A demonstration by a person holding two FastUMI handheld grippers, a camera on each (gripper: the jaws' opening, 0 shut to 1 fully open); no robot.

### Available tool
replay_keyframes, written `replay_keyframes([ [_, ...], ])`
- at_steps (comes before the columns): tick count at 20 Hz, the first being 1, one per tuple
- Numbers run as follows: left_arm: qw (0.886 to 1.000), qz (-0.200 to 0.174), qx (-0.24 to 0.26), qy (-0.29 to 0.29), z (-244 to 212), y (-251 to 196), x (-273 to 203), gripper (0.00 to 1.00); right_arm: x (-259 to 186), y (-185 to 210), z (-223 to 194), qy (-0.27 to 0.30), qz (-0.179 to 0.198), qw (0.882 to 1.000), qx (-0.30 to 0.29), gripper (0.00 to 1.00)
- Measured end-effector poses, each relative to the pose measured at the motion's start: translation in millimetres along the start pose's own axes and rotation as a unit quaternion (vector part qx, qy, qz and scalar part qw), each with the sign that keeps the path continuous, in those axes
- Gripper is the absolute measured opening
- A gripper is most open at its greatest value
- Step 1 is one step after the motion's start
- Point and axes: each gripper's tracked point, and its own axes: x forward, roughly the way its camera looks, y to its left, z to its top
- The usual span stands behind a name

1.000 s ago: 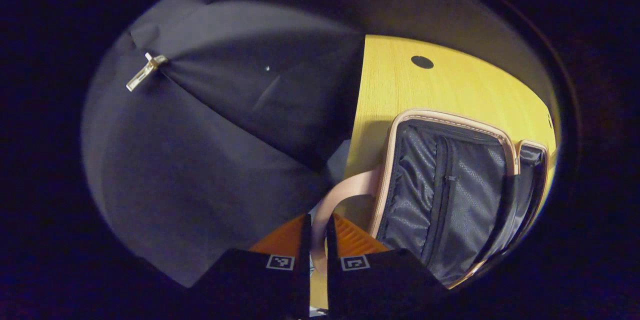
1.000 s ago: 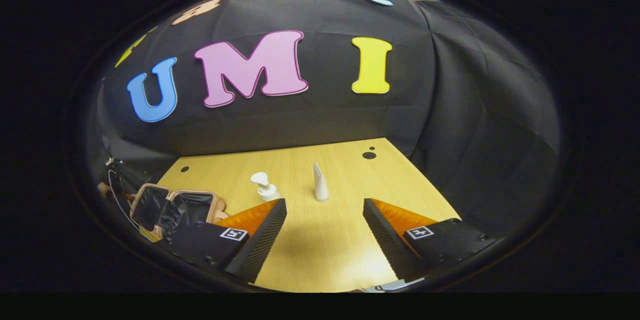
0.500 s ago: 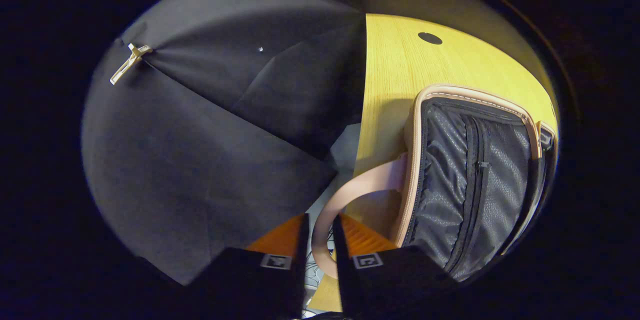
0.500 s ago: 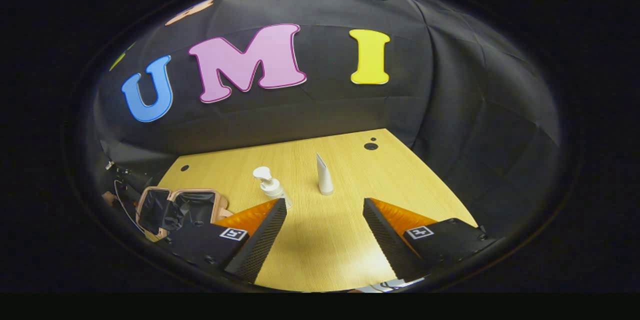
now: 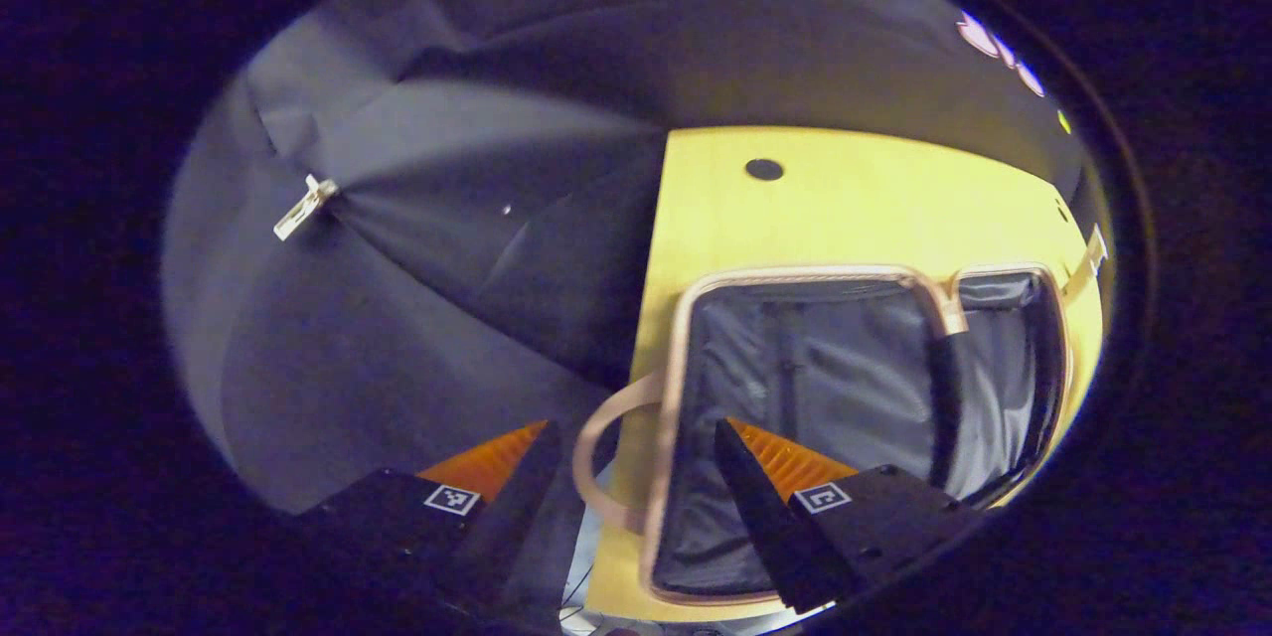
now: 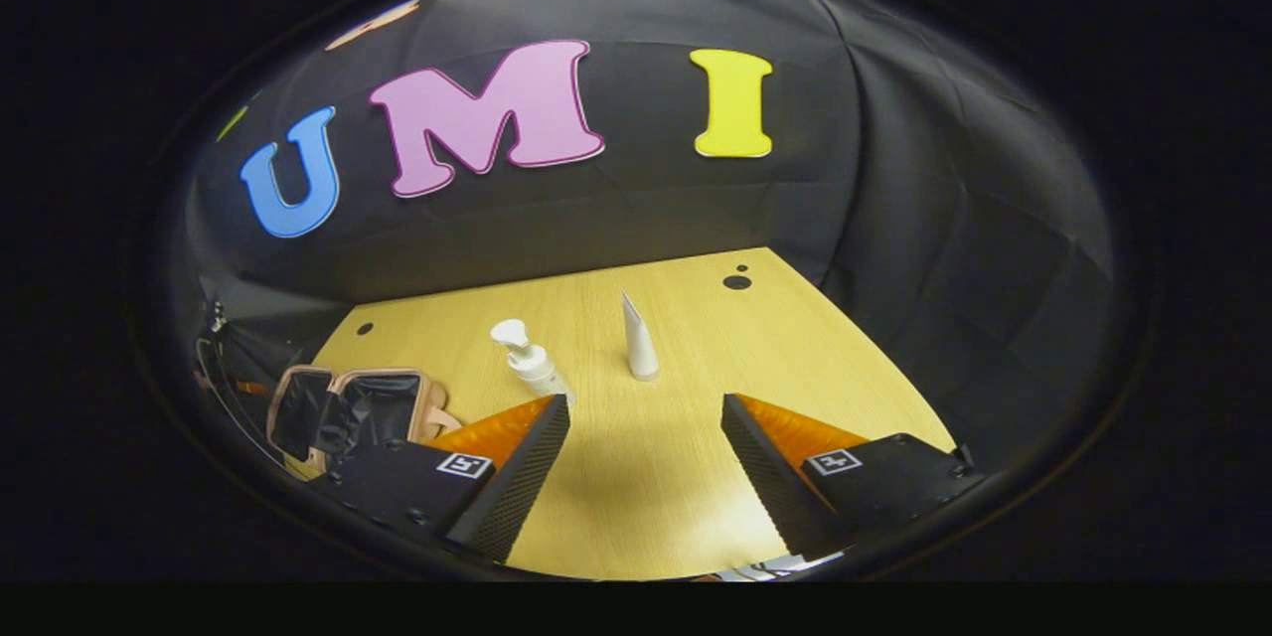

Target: First open the suitcase, pack the skin care products into it, and then close the suitcase.

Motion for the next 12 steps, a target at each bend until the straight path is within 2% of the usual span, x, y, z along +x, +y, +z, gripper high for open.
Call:
replay_keyframes([
  [2, 0.995, -0.075, 0.036, -0.045, 21, -89, -31, 0.98, 14, -1, -4, 0.003, 0.014, 1.000, -0.011, 0.98],
  [3, 0.989, -0.123, 0.043, -0.066, 29, -142, -43, 0.98, 25, -3, -5, 0.005, 0.020, 1.000, -0.019, 0.98],
  [4, 0.983, -0.164, 0.046, -0.069, 32, -190, -53, 0.98, 35, -5, -7, 0.010, 0.027, 0.999, -0.026, 0.98],
  [5, 0.979, -0.190, 0.041, -0.063, 36, -238, -63, 0.98, 43, -7, -9, 0.014, 0.034, 0.999, -0.034, 0.99],
  [8, 0.969, -0.236, 0.039, -0.059, 36, -358, -94, 0.99, 70, -12, -14, 0.026, 0.058, 0.996, -0.064, 0.98],
  [10, 0.968, -0.238, 0.051, -0.064, 37, -413, -105, 0.98, 85, -14, -21, 0.041, 0.075, 0.994, -0.066, 0.98],
  [12, 0.971, -0.223, 0.060, -0.064, 38, -454, -99, 0.98, 105, -15, -22, 0.047, 0.090, 0.992, -0.069, 0.98],
])
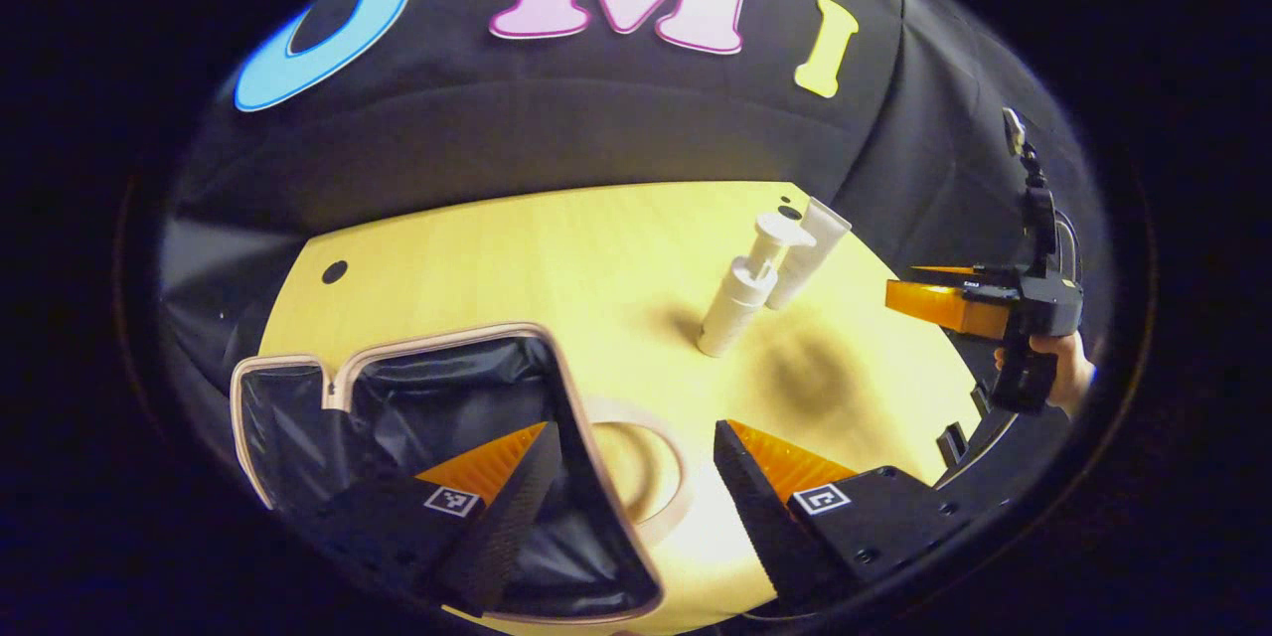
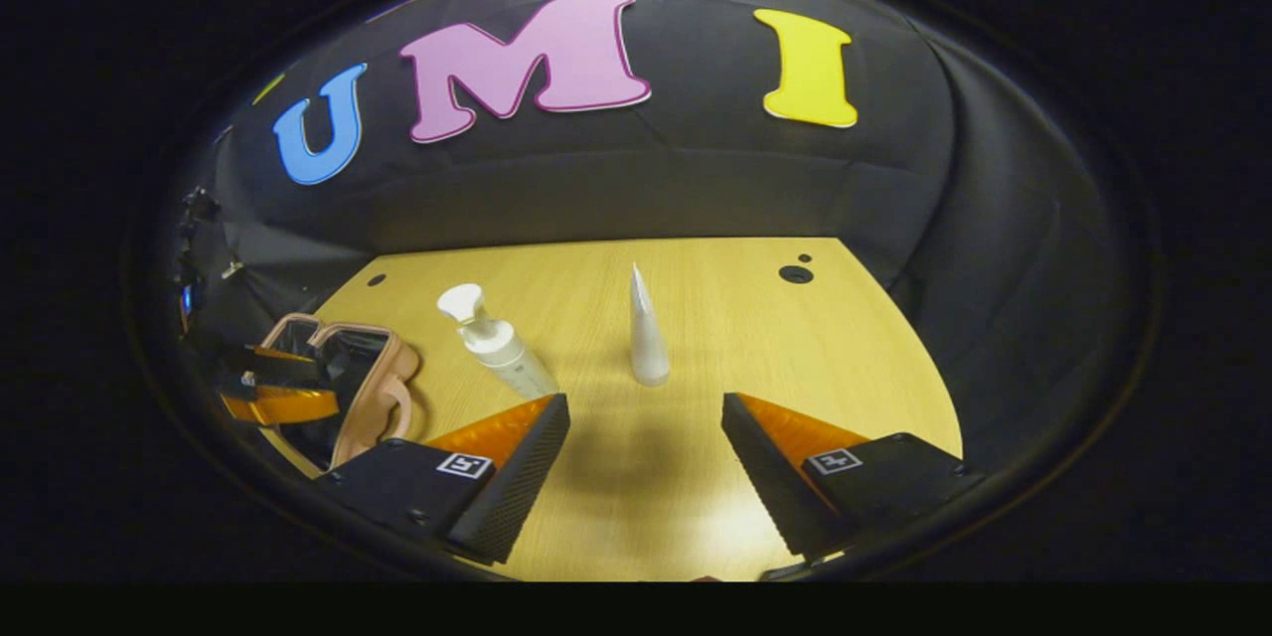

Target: First open the suitcase, pack the skin care products into it, and then close the suitcase.

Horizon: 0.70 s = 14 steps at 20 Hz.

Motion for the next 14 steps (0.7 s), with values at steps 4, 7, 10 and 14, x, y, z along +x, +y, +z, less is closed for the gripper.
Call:
replay_keyframes([
  [4, 1.000, 0.029, -0.003, -0.005, 15, -46, 59, 0.98, 29, 0, -5, 0.022, 0.039, 0.999, -0.026, 0.98],
  [7, 0.999, 0.038, -0.034, -0.013, 23, -61, 96, 0.99, 49, -6, -8, 0.033, 0.058, 0.997, -0.047, 0.98],
  [10, 0.997, 0.056, -0.046, -0.023, 30, -62, 125, 0.98, 73, 0, -12, 0.047, 0.080, 0.995, -0.048, 0.98],
  [14, 0.997, 0.064, -0.031, -0.030, 41, -58, 154, 0.98, 100, 11, -8, 0.037, 0.098, 0.991, -0.082, 0.98],
])
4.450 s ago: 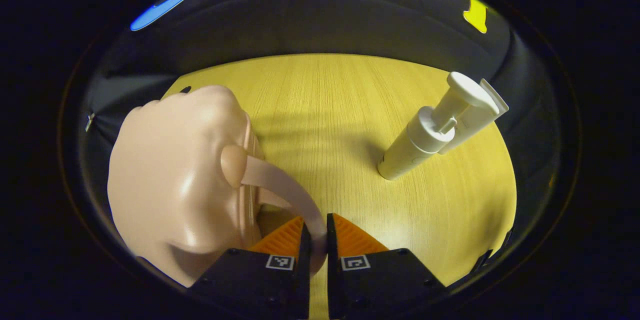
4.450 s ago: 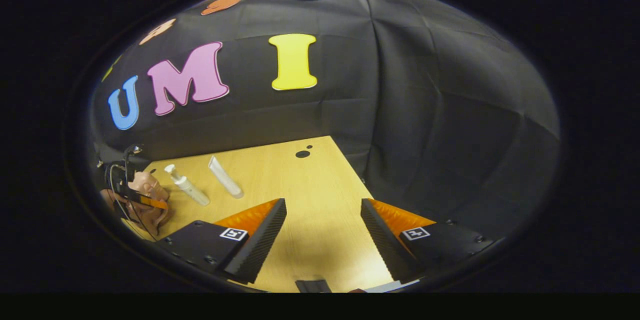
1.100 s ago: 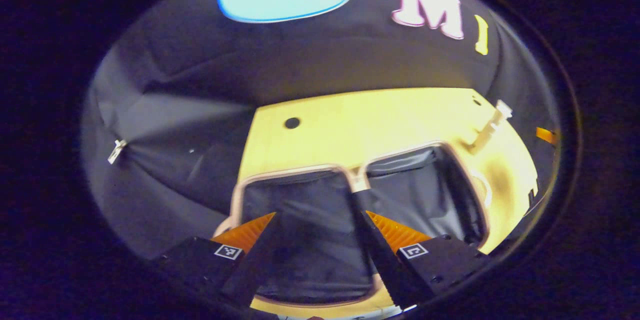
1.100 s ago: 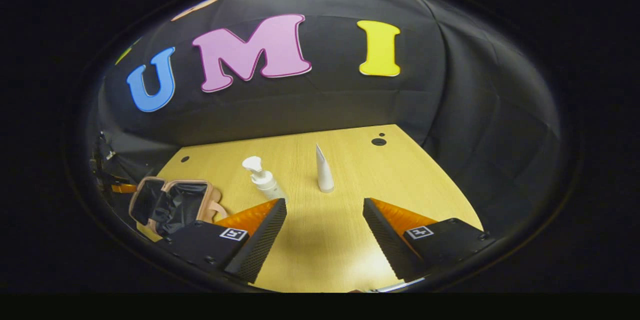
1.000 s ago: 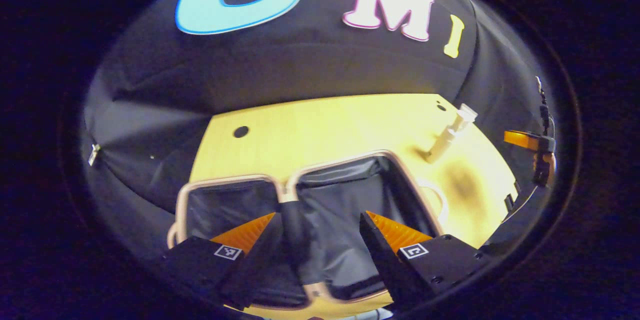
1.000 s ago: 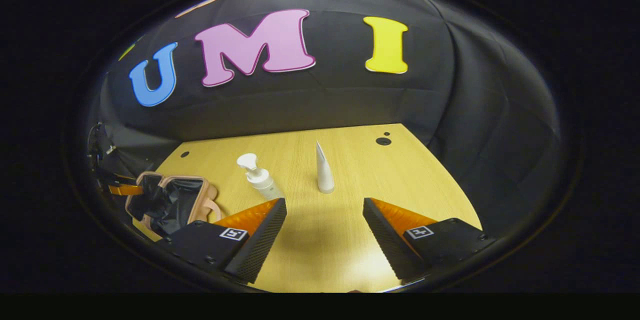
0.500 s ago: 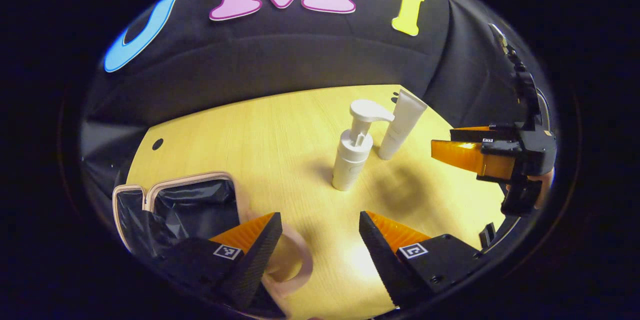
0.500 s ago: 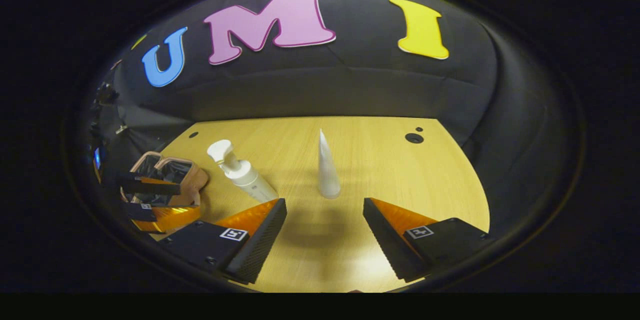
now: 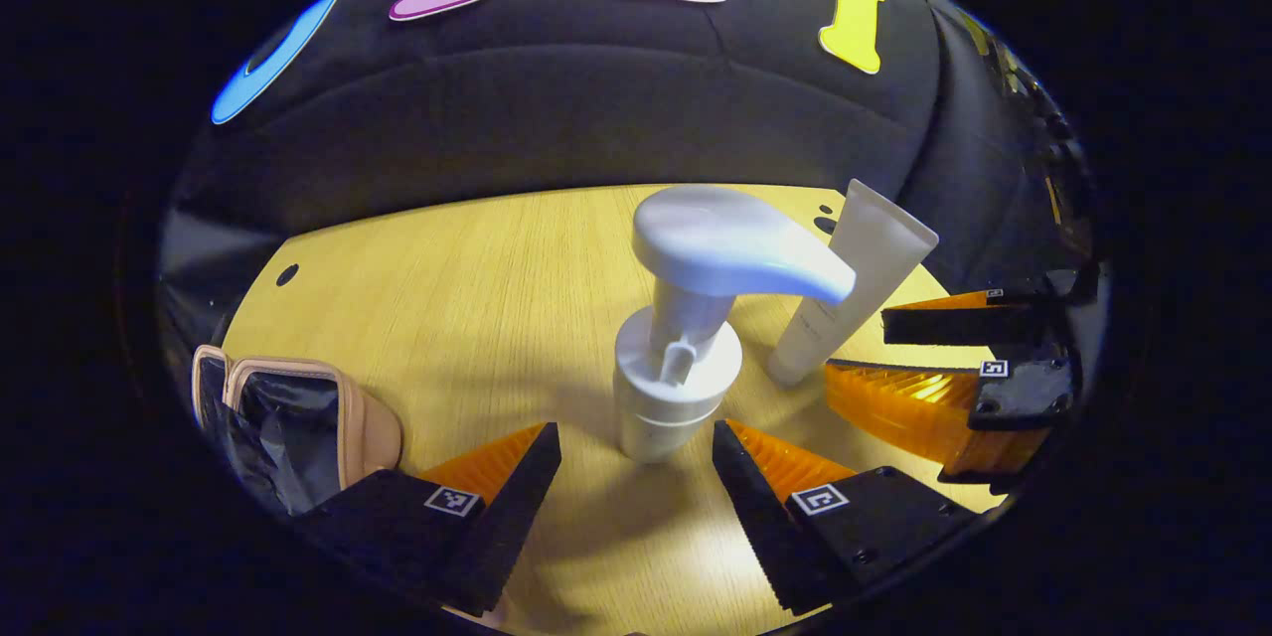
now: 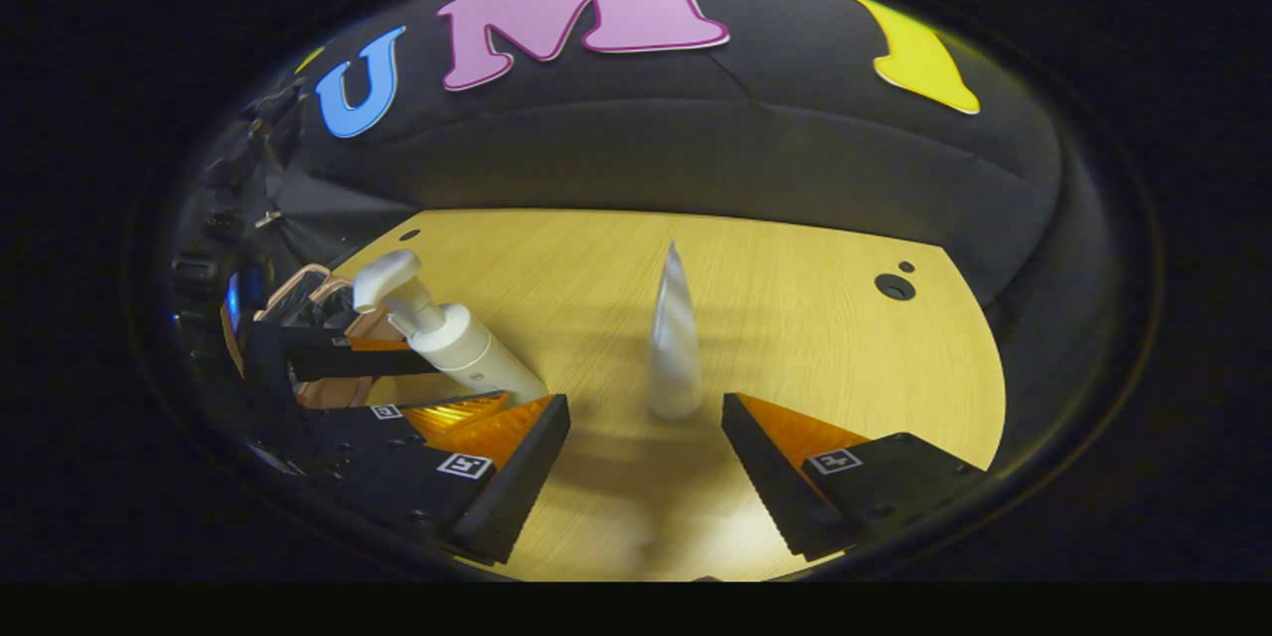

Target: First open the suitcase, pack the skin care products into it, and then close the suitcase.

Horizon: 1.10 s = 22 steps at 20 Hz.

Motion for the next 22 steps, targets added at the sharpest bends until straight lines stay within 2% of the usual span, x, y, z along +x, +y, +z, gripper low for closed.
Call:
replay_keyframes([
  [1, 1.000, 0.005, 0.005, -0.004, 4, 2, 5, 0.98, 6, 1, 1, -0.003, 0.001, 1.000, -0.003, 0.98],
  [2, 1.000, 0.003, 0.008, -0.008, 9, -1, 10, 0.98, 12, 1, 2, -0.006, 0.001, 1.000, -0.001, 0.89],
  [3, 1.000, 0.002, 0.010, -0.014, 14, -2, 15, 0.98, 19, -1, 2, -0.007, -0.004, 1.000, 0.003, 0.98],
  [5, 1.000, 0.008, 0.020, -0.019, 17, 1, 24, 0.94, 31, -3, 5, -0.014, -0.015, 1.000, 0.007, 0.96],
  [6, 1.000, 0.007, 0.018, -0.016, 15, 3, 31, 0.94, 36, -2, 4, -0.016, -0.016, 1.000, 0.008, 0.83],
  [7, 1.000, 0.006, 0.012, -0.014, 14, 4, 35, 0.94, 41, -4, 3, -0.017, -0.020, 1.000, 0.006, 0.90],
  [8, 1.000, -0.002, 0.004, -0.013, 13, 3, 39, 0.94, 43, -7, 1, -0.015, -0.029, 0.999, 0.007, 0.78],
  [9, 1.000, -0.017, -0.008, -0.021, 17, -5, 40, 0.83, 47, -15, -2, -0.012, -0.043, 0.999, 0.010, 0.77],
  [11, 1.000, -0.022, 0.003, -0.003, 14, -8, 38, 0.59, 48, -8, 4, -0.011, -0.035, 0.998, 0.044, 0.42],
  [12, 1.000, -0.020, 0.004, 0.009, 12, -7, 39, 0.58, 45, -12, 3, -0.005, -0.039, 0.998, 0.054, 0.32],
  [14, 0.999, -0.030, 0.000, 0.019, 15, -10, 32, 0.55, 39, -11, -1, 0.011, -0.037, 0.996, 0.079, 0.24],
  [15, 0.999, -0.030, 0.000, 0.024, 17, -8, 24, 0.53, 32, -11, -2, 0.017, -0.036, 0.995, 0.092, 0.34],
  [16, 0.999, -0.033, -0.003, 0.027, 18, -7, 10, 0.53, 23, -9, -1, 0.021, -0.037, 0.994, 0.103, 0.23],
  [18, 0.997, -0.054, -0.019, 0.048, 16, -2, -21, 0.53, 6, 0, 5, 0.023, -0.029, 0.993, 0.114, 0.23],
  [19, 0.995, -0.067, -0.028, 0.063, 13, 1, -36, 0.53, -4, 9, 9, 0.026, -0.018, 0.992, 0.118, 0.29],
  [22, 0.990, -0.087, -0.017, 0.113, -3, 24, -78, 0.53, -36, 53, 18, 0.048, 0.033, 0.988, 0.142, 0.29],
])
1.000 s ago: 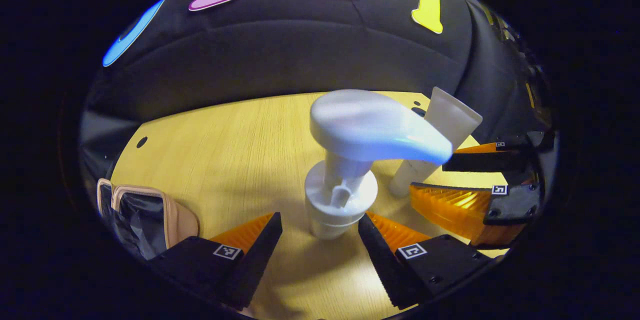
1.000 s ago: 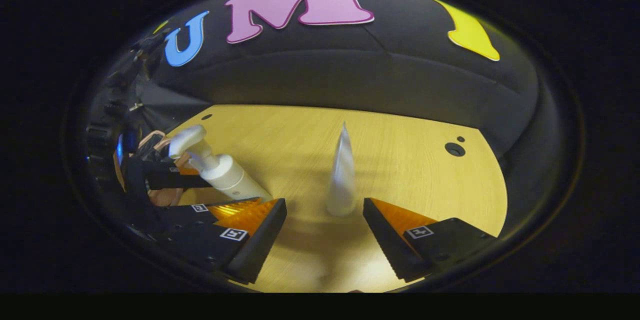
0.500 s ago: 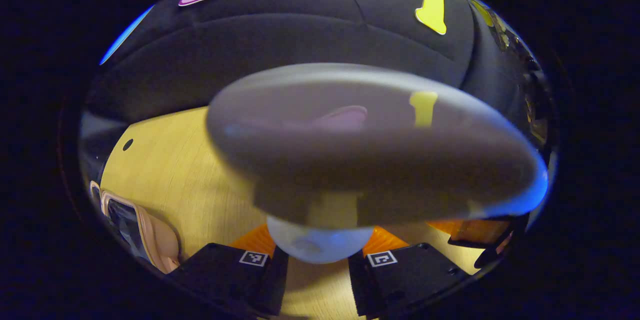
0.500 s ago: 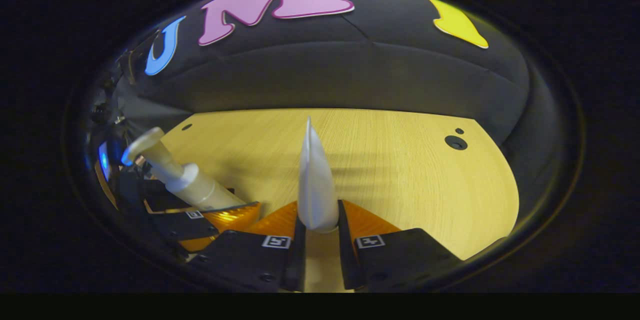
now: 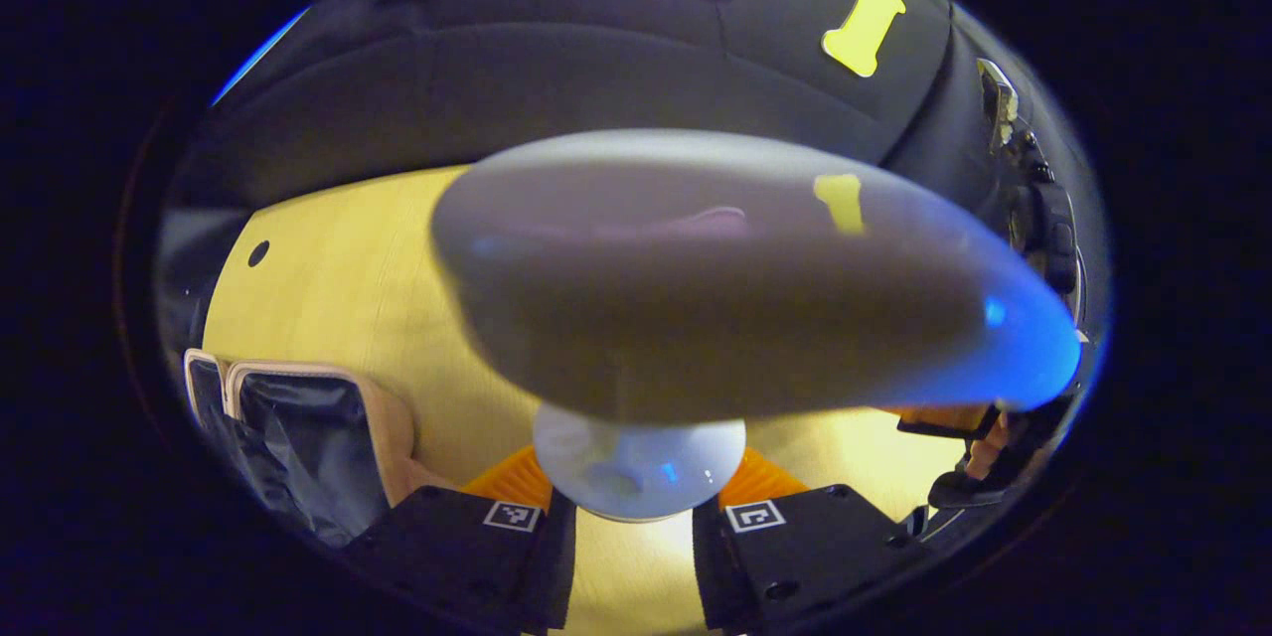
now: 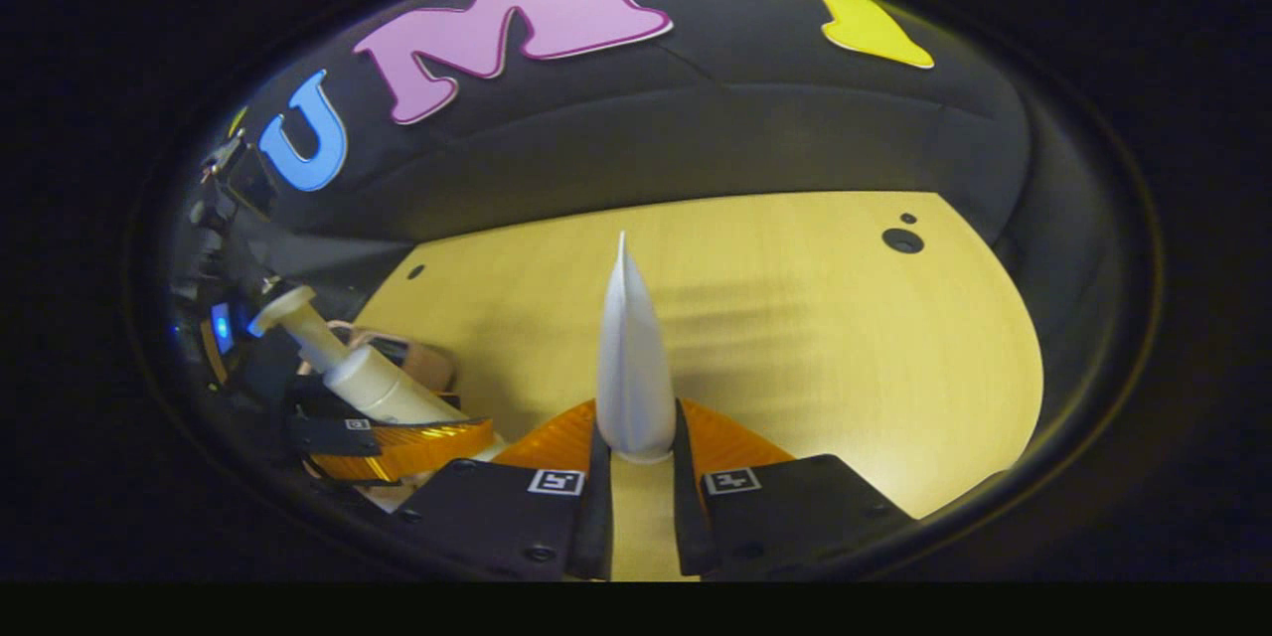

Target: First open the suitcase, pack the skin care products into it, and then close the suitcase.

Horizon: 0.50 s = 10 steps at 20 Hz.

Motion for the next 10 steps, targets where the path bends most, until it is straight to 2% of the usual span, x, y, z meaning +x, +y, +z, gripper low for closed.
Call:
replay_keyframes([
  [3, 0.999, -0.009, 0.026, 0.046, -22, 23, -43, 0.53, -14, 54, -4, 0.020, 0.042, 0.999, 0.021, 0.29],
  [4, 0.998, -0.012, 0.027, 0.055, -27, 32, -57, 0.51, -17, 70, -8, 0.032, 0.050, 0.998, 0.025, 0.33],
  [6, 0.996, -0.019, 0.019, 0.082, -38, 47, -82, 0.53, -20, 102, -24, 0.063, 0.065, 0.996, 0.019, 0.25],
  [7, 0.996, -0.022, 0.011, 0.090, -42, 57, -93, 0.53, -19, 117, -33, 0.083, 0.072, 0.994, 0.015, 0.28],
  [10, 0.994, -0.017, -0.008, 0.107, -59, 93, -117, 0.53, -15, 176, -60, 0.139, 0.116, 0.983, 0.013, 0.28],
])
